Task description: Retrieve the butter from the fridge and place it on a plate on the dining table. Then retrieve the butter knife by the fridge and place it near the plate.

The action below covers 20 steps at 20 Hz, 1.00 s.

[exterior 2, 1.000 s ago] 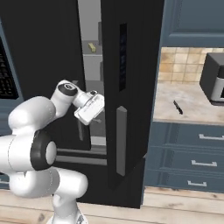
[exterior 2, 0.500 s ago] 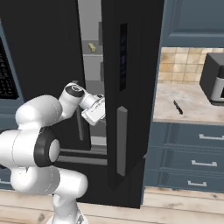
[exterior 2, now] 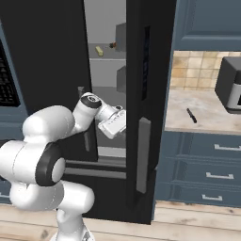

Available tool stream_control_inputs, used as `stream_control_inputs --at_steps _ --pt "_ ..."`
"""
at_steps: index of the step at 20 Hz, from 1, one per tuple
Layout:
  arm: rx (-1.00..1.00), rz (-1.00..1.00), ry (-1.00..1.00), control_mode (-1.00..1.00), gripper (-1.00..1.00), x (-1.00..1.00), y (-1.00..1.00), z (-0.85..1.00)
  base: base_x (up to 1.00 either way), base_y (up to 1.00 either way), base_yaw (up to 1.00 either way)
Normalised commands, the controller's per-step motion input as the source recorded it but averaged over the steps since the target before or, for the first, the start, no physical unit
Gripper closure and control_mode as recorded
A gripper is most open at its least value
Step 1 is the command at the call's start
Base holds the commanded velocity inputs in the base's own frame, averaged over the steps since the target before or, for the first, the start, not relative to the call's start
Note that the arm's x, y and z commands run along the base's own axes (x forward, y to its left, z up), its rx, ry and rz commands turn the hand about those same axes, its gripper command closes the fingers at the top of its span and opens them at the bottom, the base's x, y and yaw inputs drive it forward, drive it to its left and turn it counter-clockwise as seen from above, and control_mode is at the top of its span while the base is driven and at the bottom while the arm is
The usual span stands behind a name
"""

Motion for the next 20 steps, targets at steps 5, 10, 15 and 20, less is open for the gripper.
stream_control_inputs --at_steps 5,10,15,20 --pt "0.07 0.00 0.00 -1.00 -1.00 -0.50 -1.00 0.00 0.00 0.00 0.00" --pt "0.07 0.01 0.00 -1.00 -1.00 -0.38 -1.00 0.00 0.00 0.00 0.00" --pt "0.00 -0.07 0.00 -1.00 -1.00 -0.38 0.09 0.00 0.00 0.00 0.00" --pt "-0.09 -0.17 -0.01 -1.00 -1.00 -0.03 1.00 0.00 0.00 0.00 0.00"
